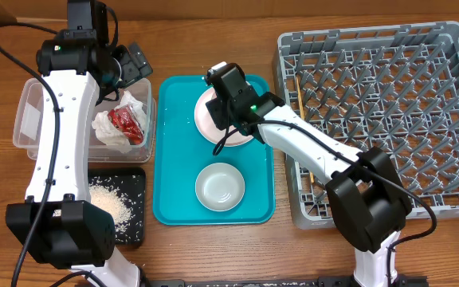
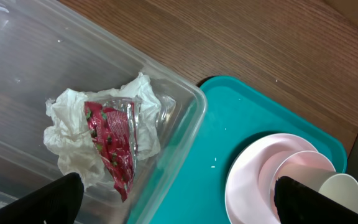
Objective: Sort waste into correct bins and load items into the dishwasher
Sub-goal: 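Lower the right gripper and grasp the white bowl's rim, then lift the white bowl with the right gripper and carry it into the rack, then lower the white bowl into the rack's upper left slots and release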
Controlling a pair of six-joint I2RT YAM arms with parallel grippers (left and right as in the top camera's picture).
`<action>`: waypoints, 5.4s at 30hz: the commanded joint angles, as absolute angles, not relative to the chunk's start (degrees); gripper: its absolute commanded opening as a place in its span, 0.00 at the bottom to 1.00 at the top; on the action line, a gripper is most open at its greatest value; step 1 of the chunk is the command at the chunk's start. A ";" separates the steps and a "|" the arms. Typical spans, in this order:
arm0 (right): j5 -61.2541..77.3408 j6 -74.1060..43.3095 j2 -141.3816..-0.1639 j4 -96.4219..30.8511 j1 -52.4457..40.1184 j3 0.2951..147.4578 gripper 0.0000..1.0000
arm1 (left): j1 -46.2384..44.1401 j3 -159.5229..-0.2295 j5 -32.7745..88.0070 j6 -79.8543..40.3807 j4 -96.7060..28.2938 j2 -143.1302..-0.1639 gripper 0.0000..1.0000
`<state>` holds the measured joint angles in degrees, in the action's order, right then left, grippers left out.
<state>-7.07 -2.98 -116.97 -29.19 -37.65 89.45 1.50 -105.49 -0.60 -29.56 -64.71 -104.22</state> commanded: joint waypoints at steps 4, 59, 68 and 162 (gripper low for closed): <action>-7.79 -2.92 -117.47 -29.30 -37.80 89.30 0.58 | 1.15 -106.32 -0.38 -28.88 -64.49 -103.44 1.00; -13.47 -2.94 -117.45 -31.38 -37.82 89.36 0.04 | 1.15 -106.32 -0.38 -28.88 -64.49 -103.44 1.00; -13.47 -2.94 -117.40 -31.20 -37.82 89.36 0.04 | 1.15 -106.32 -0.38 -28.91 -64.47 -103.44 1.00; 26.41 0.08 -102.15 -53.84 -7.73 89.30 0.04 | 1.15 -106.32 -0.38 -28.88 -64.49 -103.44 1.00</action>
